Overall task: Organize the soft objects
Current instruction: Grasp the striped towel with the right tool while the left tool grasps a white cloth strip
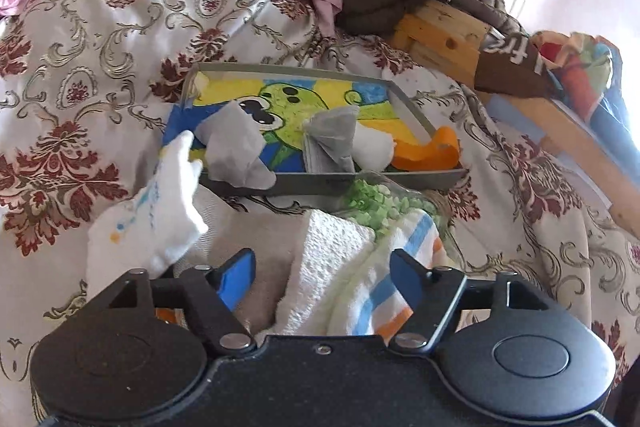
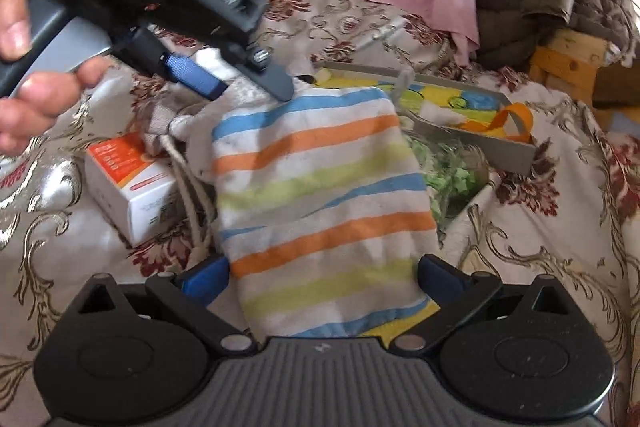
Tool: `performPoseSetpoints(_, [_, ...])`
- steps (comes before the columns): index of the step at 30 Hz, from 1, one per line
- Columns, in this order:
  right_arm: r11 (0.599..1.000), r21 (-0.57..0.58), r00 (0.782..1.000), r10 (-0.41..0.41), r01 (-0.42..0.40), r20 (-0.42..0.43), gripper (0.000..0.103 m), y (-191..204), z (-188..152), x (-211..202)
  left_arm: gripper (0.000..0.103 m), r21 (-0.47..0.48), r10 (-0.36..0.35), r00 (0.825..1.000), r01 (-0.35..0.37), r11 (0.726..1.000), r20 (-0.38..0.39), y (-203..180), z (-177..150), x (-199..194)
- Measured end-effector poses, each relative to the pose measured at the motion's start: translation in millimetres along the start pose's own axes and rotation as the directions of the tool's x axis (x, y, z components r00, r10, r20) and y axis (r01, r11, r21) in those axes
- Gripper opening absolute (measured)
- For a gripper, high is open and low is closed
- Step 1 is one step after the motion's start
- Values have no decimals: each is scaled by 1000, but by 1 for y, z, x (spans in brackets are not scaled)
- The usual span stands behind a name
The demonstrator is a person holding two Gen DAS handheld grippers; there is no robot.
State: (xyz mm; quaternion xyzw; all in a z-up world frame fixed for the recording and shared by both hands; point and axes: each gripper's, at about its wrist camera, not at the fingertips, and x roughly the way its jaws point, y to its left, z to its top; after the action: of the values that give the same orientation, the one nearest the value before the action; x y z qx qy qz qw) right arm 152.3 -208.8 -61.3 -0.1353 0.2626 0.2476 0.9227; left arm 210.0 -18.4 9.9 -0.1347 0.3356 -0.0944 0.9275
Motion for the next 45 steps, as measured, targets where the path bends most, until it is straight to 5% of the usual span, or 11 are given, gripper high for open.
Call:
performPoseSetpoints(4, [997,69,998,47,-44,-30,88,-11,1,2,50,8,-28,999,29,1000,-32,-2,-2,2])
performPoseSetpoints(8, [997,68,998,42,-39,-44,78,-12,1,0,42,-13,-50,998,49,999,-44,-1,-4,1])
performPoseSetpoints(12, [997,74,998,38,-34,-55,66,-15,2,-6,36,-29,-69,996,67,997,-52,0,-6,-2])
performPoseSetpoints(17, [996,85,999,3,1,-52,35,-22,3,-17,34,-39,-96,993,93,995,-68,2,-12,-8])
performPoseSetpoints(20, [993,115,999,-17,22,-47,29,-28,3,-21,34,-38,-108,991,106,994,-78,2,-17,-10])
performPoseSetpoints(31, [899,419,992,-119,124,-38,16,-87,0,-17,34,-2,-150,982,151,989,-117,-12,-30,-3])
performPoseSetpoints(42, [906,409,994,-98,108,-46,16,-85,-1,-10,33,89,-108,980,124,988,-166,-30,-43,8])
performPoseSetpoints(45, [910,402,995,-85,100,-56,28,-83,-1,-7,31,66,-114,978,127,990,-175,-30,-42,8])
